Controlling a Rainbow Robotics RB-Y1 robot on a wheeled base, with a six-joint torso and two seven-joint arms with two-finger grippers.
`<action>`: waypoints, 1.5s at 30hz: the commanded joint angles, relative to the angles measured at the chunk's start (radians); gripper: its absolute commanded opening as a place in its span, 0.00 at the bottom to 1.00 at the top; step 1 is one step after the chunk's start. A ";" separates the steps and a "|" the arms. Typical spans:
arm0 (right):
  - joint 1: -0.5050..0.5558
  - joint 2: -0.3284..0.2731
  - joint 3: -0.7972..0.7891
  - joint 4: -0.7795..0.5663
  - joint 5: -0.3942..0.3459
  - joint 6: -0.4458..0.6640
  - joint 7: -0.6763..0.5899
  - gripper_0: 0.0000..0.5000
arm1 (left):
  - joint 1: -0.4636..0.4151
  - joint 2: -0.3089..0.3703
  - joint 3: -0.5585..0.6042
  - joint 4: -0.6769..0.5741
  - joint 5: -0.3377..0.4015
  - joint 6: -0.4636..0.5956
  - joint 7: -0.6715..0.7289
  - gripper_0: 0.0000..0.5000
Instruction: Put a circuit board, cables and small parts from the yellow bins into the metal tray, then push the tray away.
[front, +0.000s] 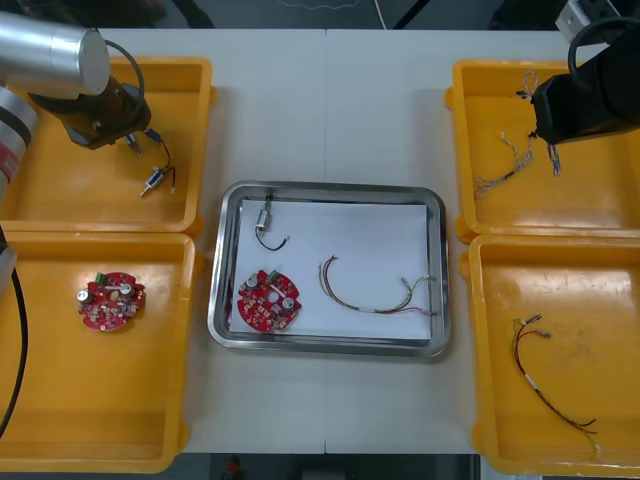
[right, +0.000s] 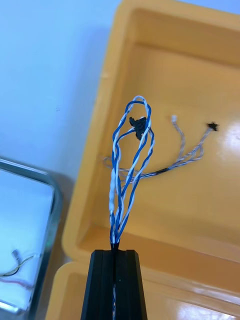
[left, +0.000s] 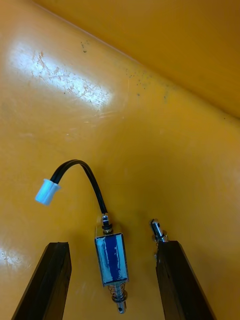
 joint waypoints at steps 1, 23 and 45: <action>0.059 -0.045 0.011 -0.144 -0.101 0.005 0.068 0.00 | -0.015 -0.008 -0.024 -0.012 -0.008 -0.010 -0.063 1.00; 0.039 -0.008 0.564 -0.388 -0.017 -0.026 0.175 0.00 | 0.011 -0.008 -0.024 -0.014 -0.038 0.004 -0.064 1.00; 0.022 0.052 0.798 -0.067 0.194 -0.407 0.577 0.00 | 0.049 -0.011 -0.024 -0.015 -0.012 -0.042 -0.076 0.00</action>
